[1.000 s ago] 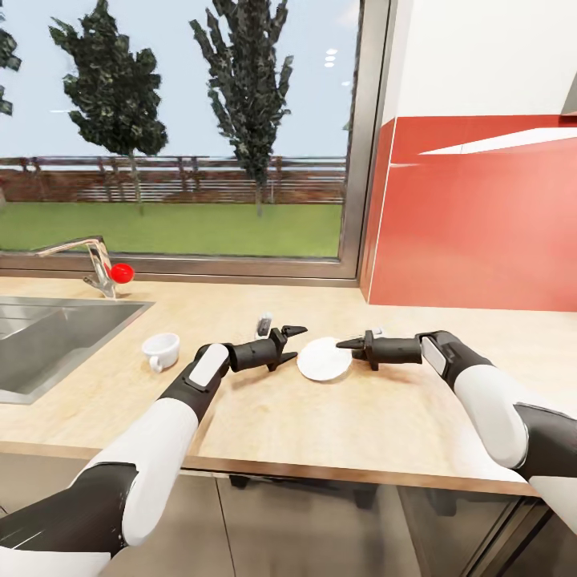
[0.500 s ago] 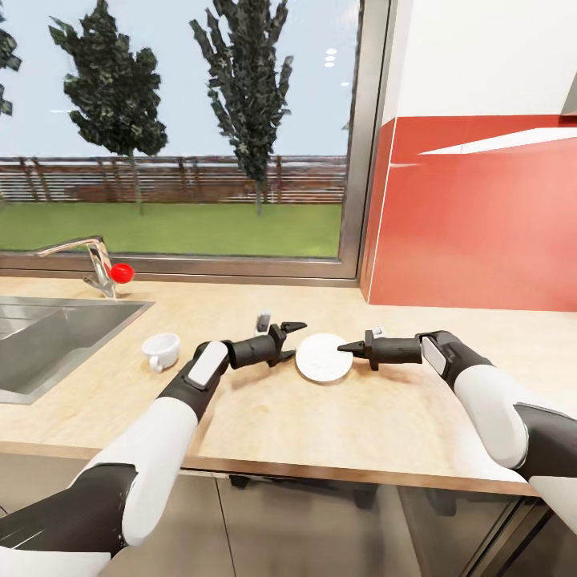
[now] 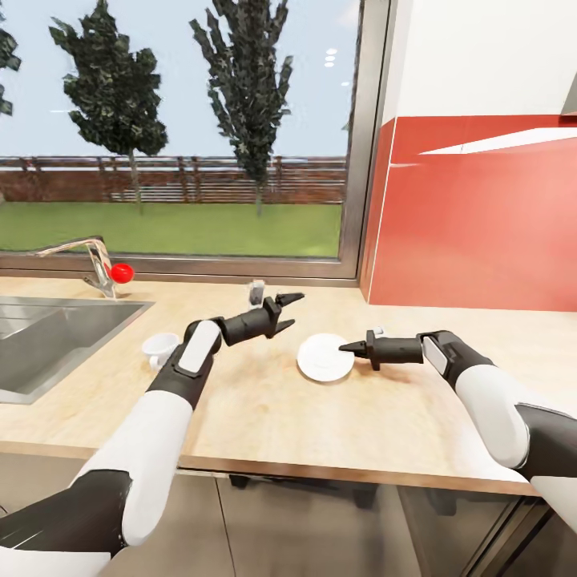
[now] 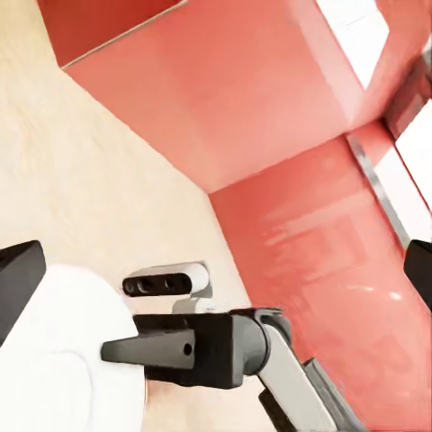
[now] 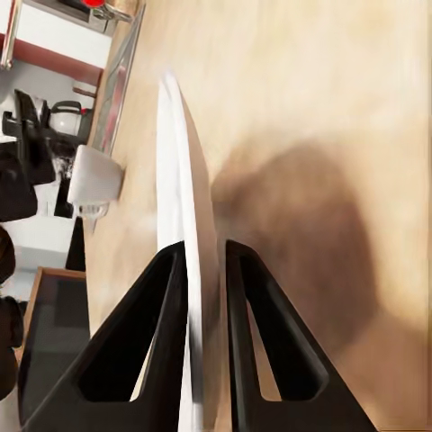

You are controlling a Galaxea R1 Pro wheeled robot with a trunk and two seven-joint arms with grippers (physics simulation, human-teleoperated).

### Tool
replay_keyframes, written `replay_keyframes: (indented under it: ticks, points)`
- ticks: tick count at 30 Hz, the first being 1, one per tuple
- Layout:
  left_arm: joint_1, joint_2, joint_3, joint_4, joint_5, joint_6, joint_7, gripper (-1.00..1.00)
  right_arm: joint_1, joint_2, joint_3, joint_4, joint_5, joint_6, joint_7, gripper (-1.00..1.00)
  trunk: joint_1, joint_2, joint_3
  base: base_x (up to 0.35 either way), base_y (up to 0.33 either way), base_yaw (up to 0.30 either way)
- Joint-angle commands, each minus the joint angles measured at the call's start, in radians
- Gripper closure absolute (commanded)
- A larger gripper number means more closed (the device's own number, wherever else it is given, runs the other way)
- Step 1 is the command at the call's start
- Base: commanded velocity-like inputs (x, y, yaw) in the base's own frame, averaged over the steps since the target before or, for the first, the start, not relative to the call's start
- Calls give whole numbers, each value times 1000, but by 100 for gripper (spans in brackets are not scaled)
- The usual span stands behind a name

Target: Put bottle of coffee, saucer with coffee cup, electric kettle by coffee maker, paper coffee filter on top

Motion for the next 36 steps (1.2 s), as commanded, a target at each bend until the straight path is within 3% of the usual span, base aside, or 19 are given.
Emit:
replay_keyframes:
  ticks: [1, 10, 25, 36]
  points:
    - [0, -1, 5, -31, -6, 10, -20, -100, -1, -1, -3, -1, 0, 8, 4, 100, 0, -1, -1, -92, 0, 0]
    - [-1, 12, 9, -131, -6, 90, -50, -100, -1, -6, -5, -4, -5, 9, 5, 100, 0, -1, -1, -251, 0, 0]
    - [-1, 17, 10, -136, -6, 99, -51, -100, -1, -7, -3, -7, -8, 8, 7, 100, 0, -1, -1, -61, 83, 0]
    - [-1, 17, 10, -135, -6, 100, -51, -100, -1, -11, -4, -8, -8, 9, 10, 100, 0, -1, -1, -33, 254, 19]
